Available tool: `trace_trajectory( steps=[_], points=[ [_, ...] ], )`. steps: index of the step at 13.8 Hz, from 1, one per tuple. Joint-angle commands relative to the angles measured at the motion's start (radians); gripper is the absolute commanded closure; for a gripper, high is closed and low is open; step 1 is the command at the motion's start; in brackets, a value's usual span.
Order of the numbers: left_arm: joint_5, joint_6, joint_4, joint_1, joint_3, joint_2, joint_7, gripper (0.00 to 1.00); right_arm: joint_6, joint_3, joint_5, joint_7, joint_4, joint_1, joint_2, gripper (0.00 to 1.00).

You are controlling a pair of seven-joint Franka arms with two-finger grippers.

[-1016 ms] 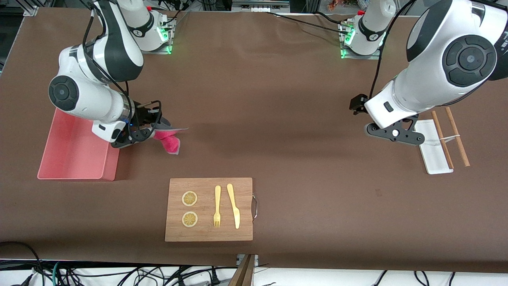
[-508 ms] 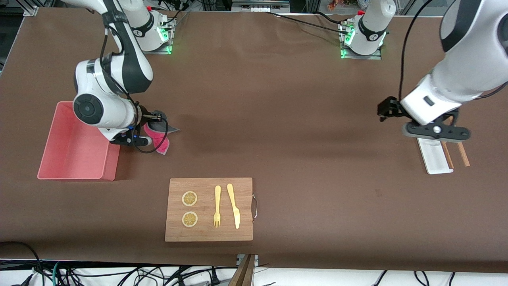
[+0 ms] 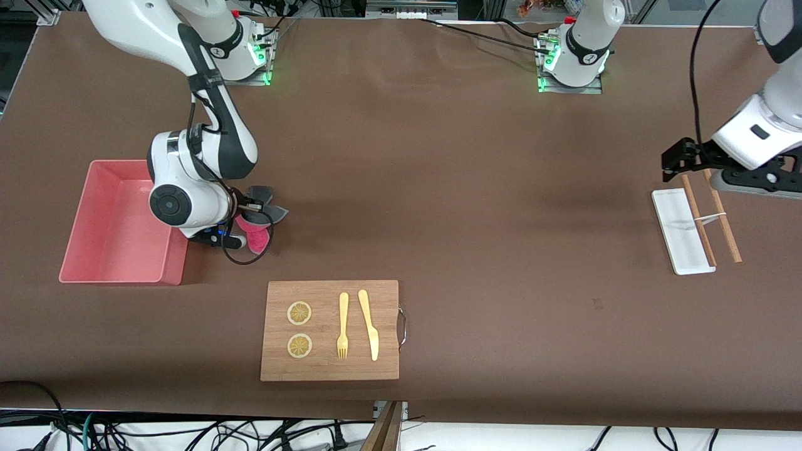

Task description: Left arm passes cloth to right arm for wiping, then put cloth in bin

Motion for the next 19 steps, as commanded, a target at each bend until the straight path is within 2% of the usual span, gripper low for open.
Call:
trace_trajectory(
  steps=[1,3,8,12,14,19],
  points=[
    [-0.007,0.013,-0.009,-0.008,-0.003,-0.004,0.020,0.00,0.049,0.012,-0.008,0.029,0.014,0.007,0.038,1.00],
    [-0.007,-0.025,0.006,-0.008,-0.004,0.009,0.023,0.00,0.102,0.016,0.007,0.032,0.017,0.056,0.069,1.00],
    [-0.010,-0.036,0.015,-0.009,-0.012,0.011,0.020,0.00,0.142,0.014,0.145,0.139,0.029,0.168,0.087,1.00],
    [-0.043,-0.033,0.044,-0.011,-0.021,0.019,0.023,0.00,0.146,0.016,0.249,0.309,0.129,0.256,0.123,1.00],
    [-0.051,-0.041,0.043,-0.011,-0.021,0.019,0.025,0.00,0.146,0.020,0.259,0.418,0.177,0.297,0.132,1.00],
    [-0.069,-0.041,0.046,0.001,-0.021,0.029,0.028,0.00,0.144,0.089,0.257,0.605,0.257,0.322,0.134,1.00]
  ],
)
